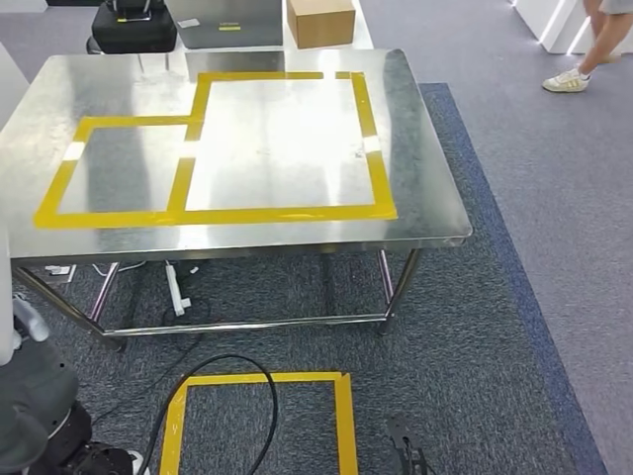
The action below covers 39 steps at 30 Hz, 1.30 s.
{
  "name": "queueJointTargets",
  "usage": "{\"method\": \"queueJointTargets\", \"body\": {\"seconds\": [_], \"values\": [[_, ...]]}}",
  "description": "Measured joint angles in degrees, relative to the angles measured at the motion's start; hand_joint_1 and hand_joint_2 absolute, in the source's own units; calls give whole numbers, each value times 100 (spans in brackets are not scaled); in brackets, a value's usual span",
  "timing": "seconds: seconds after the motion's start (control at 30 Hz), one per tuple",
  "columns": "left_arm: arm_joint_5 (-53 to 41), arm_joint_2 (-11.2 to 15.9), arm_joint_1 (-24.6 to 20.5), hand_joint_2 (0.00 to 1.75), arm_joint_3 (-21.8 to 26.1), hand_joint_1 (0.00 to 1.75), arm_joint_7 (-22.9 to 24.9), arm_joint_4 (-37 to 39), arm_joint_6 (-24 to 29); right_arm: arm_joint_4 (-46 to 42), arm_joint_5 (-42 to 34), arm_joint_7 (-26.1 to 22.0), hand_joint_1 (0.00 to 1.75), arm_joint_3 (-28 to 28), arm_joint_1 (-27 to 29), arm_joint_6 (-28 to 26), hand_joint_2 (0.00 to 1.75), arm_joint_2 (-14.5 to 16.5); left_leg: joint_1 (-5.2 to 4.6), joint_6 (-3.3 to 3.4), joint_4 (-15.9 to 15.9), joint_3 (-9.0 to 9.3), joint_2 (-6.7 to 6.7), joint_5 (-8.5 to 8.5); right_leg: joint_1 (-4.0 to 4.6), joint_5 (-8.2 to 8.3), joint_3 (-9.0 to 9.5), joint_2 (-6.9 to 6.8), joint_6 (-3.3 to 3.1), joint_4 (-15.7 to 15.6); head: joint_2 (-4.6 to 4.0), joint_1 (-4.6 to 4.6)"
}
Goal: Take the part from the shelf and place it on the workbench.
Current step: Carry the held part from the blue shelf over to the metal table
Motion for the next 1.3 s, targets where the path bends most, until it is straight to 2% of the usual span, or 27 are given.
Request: {"method": "queueJointTargets", "body": {"seconds": [0.03, 0.07, 0.1, 0.13, 0.2, 0.23, 0.33, 0.37, 0.43, 0.5, 0.53, 0.57, 0.6, 0.63, 0.67, 0.73, 0.77, 0.87, 0.93, 1.0, 1.07, 1.1, 1.13, 1.2, 1.23, 1.27, 1.3], "values": [[2, 0, 2, 175, 1, 175, 0, 0, 0, 0, 0, 1, 0, 0, 10, 1, 0, 0, -5, 1, 1, 50, -10, -50, 1, -20, -161, 0, 2, 104, 0, 2], [2, 0, 2, 175, 1, 175, 0, 0, 0, 0, 0, 1, 0, 0, 18, 1, 0, 0, -9, -3, 2, 124, -20, -110, 3, 85, -223, 0, -5, 5, 0, 2], [3, -1, 1, 175, 2, 175, 0, 0, 0, 0, 0, 0, 0, -1, 24, 1, 0, 0, -12, -11, 1, 215, -28, -176, 5, 311, -190, 0, -24, -277, 0, 2], [3, -1, 1, 175, 2, 175, 0, 0, 0, 1, 0, -1, 0, -1, 32, 1, 0, 0, -14, -25, -4, 300, -31, -250, 11, 631, -121, 2, -55, -641, 0, 2], [4, 0, 0, 175, 2, 175, 0, 2, -1, 4, 0, -1, 0, -1, 45, 1, 0, -2, -17, -69, -6, 420, -33, -366, 39, 1013, -18, 2, -128, -1136, -1, -33], [6, -1, -1, 175, 2, 175, 0, 2, -1, 5, -1, 0, 0, -2, 53, 1, 0, -3, -15, -100, -15, 453, -36, -399, 57, 1084, 2, -1, -171, -1231, -1, -50], [10, -5, -7, 175, 3, 175, -4, -1, -1, 4, 0, -4, 0, -14, 66, -1, 0, -3, -22, -191, 62, 493, -35, -373, 46, 1067, 166, -8, -280, -1351, 0, -60], [9, -4, -11, 175, 3, 175, -8, -1, -1, 3, 1, -10, 0, -20, 63, -1, 0, -2, -22, -221, 241, 418, -31, -335, 24, 1052, 260, -8, -308, -1405, 0, -75], [8, 1, -17, 175, 4, 175, -15, -1, 1, 2, 0, -21, 0, -29, 48, -1, 0, 1, 5, -290, 885, 47, -23, -365, -11, 993, 441, -9, -344, -1494, 0, -106], [9, 8, -14, 175, 4, 175, -17, 0, 3, 2, 0, -25, 0, -33, 44, 0, 0, 1, 46, -353, 1470, -419, -21, -653, -27, 894, 573, -8, -348, -1519, 0, -117], [10, 11, -12, 175, 4, 175, -17, 0, 4, 2, 0, -24, 0, -37, 47, 1, 0, 1, 63, -373, 1590, -584, -21, -793, -33, 834, 646, -5, -341, -1520, 0, -118], [11, 13, -11, 175, 4, 175, -17, 0, 5, 2, 1, -23, 0, -40, 51, 1, 0, 1, 76, -384, 1553, -673, -20, -830, -41, 769, 730, 0, -330, -1520, 0, -118], [11, 14, -10, 175, 4, 175, -18, 0, 6, 2, 1, -23, 0, -44, 53, 1, 0, 2, 85, -388, 1381, -692, -19, -736, -51, 701, 821, 6, -312, -1520, 0, -118], [10, 15, -10, 175, 4, 175, -20, 0, 7, 2, 2, -24, 0, -46, 56, 1, 0, 2, 89, -385, 1083, -656, -15, -480, -61, 627, 900, 10, -283, -1523, 0, -120], [10, 16, -7, 175, 4, 175, -21, 1, 7, 3, 2, -24, 0, -49, 55, 1, 0, 2, 87, -377, 718, -624, -2, -136, -62, 548, 974, 11, -248, -1513, -1, -132], [11, 18, -1, 175, 5, 175, -25, 3, 8, 3, 3, -23, 0, -54, 52, 3, 0, 2, 76, -330, 236, -579, 20, 316, -47, 410, 1033, 6, -168, -1525, -1, -151], [13, 16, 0, 175, 8, 175, -25, 3, 8, 3, 3, -23, 0, -55, 45, 4, 0, 2, 70, -293, 144, -583, 22, 378, -38, 376, 1082, 1, -126, -1526, -2, -156], [13, -5, -10, 175, 16, 175, -27, -1, 7, 1, 4, -27, 0, -57, 6, 4, 0, 2, 80, -171, 115, -492, -1, 298, -50, 348, 1133, -5, -26, -1457, -1, -126], [11, -16, -10, 175, 17, 175, -29, -2, 5, 0, 4, -31, 0, -56, -28, 5, 0, 2, 86, -108, 106, -393, -2, 230, -52, 228, 839, -1, 0, -974, 0, -101], [9, -19, -6, 175, 19, 175, -31, -2, 5, 0, 3, -31, 0, -56, -27, 7, 0, 1, 73, -68, 104, -310, -3, 139, -35, -43, 330, 0, 4, -237, 0, -79], [-6, -18, 4, 175, 19, 175, -35, -1, 9, 0, 2, -29, 0, -57, 1, 20, 0, 1, 59, -52, 104, -186, -22, 28, -17, -270, -75, 1, -21, 107, 0, -70], [-20, -17, 8, 175, 19, 175, -40, 0, 12, 0, 2, -28, 0, -57, 12, 28, 0, 2, 53, -51, 104, -99, -34, -38, -7, -234, -165, 1, -46, 26, 0, -68], [-32, -17, 11, 175, 19, 175, -48, 0, 15, 0, 2, -27, 0, -57, 18, 34, 0, 2, 46, -56, 103, 2, -43, -108, 5, -39, -182, 2, -80, -212, 0, -66], [-45, -17, 16, 175, 19, 175, -62, 2, 20, 2, 2, -26, 0, -57, 33, 38, 0, 1, 28, -80, 107, 168, -51, -255, 40, 633, -147, 6, -155, -830, -1, -67], [-46, -18, 17, 175, 19, 175, -66, 4, 21, 2, 1, -25, 0, -57, 43, 38, 0, 1, 16, -104, 110, 225, -57, -324, 55, 870, -108, 8, -182, -1037, -1, -66], [-47, -18, 18, 175, 19, 175, -69, 5, 22, 3, 0, -21, 0, -57, 53, 38, 0, 1, 8, -135, 112, 275, -63, -375, 67, 1006, -84, 10, -207, -1145, -1, -65], [-48, -19, 19, 175, 20, 175, -72, 7, 24, 3, -1, -18, 0, -58, 54, 39, 0, 1, -4, -168, 122, 325, -69, -403, 70, 1003, -50, 12, -226, -1170, -1, -62]]}}
